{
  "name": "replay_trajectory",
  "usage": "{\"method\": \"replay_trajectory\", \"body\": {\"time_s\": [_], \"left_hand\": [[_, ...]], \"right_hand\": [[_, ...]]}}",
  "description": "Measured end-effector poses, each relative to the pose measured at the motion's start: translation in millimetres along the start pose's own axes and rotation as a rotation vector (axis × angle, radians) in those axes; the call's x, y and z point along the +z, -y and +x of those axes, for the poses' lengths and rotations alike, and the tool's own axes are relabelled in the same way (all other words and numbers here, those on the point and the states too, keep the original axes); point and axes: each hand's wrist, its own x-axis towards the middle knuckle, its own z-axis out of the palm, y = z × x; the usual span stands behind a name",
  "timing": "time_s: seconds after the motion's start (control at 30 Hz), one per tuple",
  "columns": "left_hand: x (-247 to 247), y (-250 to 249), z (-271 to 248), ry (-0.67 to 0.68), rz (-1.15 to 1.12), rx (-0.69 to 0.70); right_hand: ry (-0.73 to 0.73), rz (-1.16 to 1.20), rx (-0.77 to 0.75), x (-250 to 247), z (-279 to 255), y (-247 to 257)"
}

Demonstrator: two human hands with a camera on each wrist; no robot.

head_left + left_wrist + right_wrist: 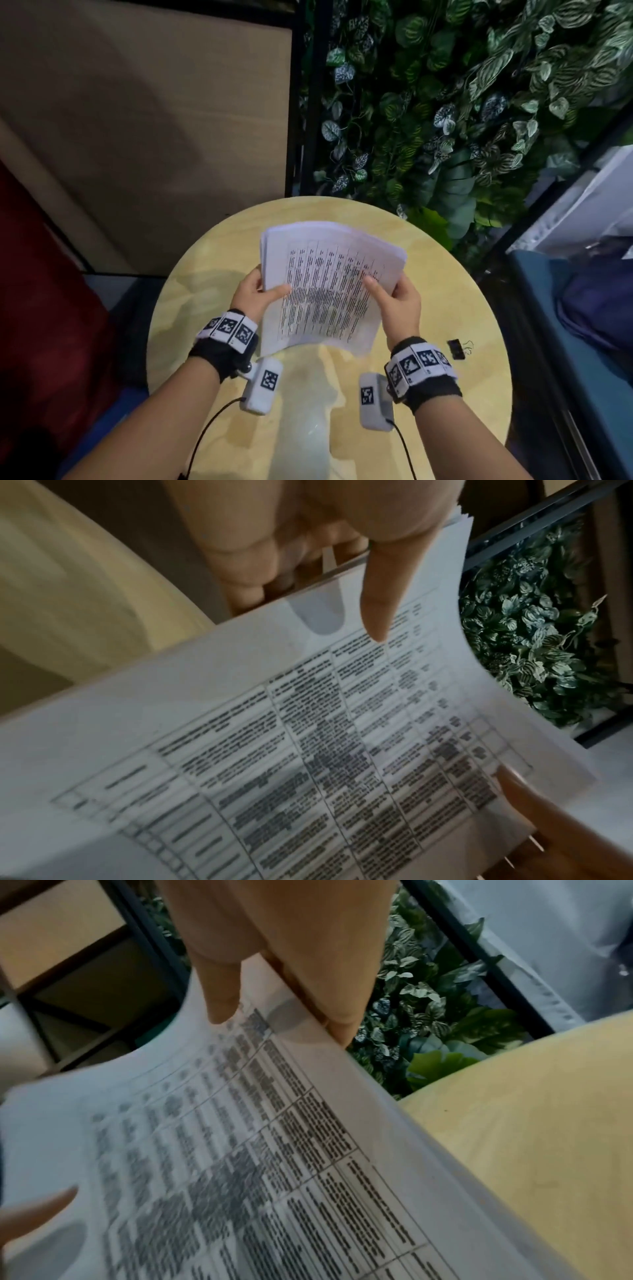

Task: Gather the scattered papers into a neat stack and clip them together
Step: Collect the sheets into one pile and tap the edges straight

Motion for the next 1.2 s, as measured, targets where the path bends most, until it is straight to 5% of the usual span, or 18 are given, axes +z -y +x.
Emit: {"method": "replay_trajectory", "body": {"time_s": [0.17,0.43,0.67,0.83,0.9,1.0,1.1,1.2], "left_hand": [[4,-11,4,-0.026,0.150,-0.039],[20,-26,-5,-0.197,0.124,0.151],[-1,9,3,-0.065,0.318,-0.073],[-17,-53,5,-0.245,0.361,0.341],[-16,-91,3,-0.136,0.697,0.521],[-6,-127,4,0.190,1.044,0.592],[-2,-125,9,0.275,0.747,0.557],[-24,-117,17,0.206,0.355,0.386]], "right_hand": [[0.041,0.008,-0.015,1,5,10],[-0.094,0.123,-0.154,21,-7,11],[-0.026,0.008,-0.003,14,0,-8],[0.127,-0.222,-0.205,10,20,23],[0.238,-0.409,-0.353,12,26,40],[0.343,-0.615,-0.598,21,29,65],[0.203,-0.675,-0.788,21,33,81],[-0.148,-0.478,-0.806,-2,40,82]]}}
